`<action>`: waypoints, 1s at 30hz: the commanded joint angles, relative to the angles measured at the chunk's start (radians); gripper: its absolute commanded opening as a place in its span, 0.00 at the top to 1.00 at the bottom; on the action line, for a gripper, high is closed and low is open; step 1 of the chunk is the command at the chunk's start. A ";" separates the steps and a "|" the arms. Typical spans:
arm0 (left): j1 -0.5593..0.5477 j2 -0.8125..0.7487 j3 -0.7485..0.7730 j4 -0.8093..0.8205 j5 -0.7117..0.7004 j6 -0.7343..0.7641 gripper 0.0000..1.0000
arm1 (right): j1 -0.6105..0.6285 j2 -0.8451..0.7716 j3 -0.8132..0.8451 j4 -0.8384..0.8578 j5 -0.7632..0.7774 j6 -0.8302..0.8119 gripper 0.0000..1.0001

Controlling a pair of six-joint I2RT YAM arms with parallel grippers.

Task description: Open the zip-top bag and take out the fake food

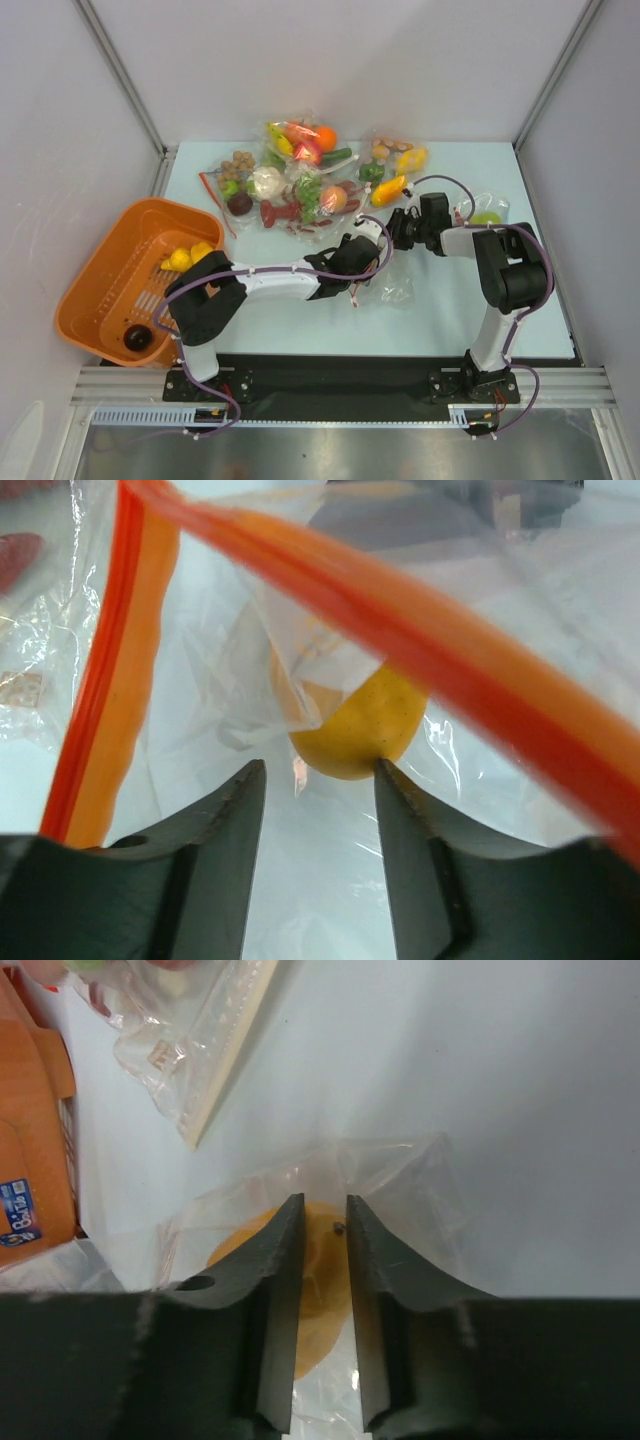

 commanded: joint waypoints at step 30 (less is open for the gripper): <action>0.021 0.113 0.093 0.077 0.024 -0.040 0.21 | 0.044 -0.084 -0.134 -0.009 0.020 -0.023 1.00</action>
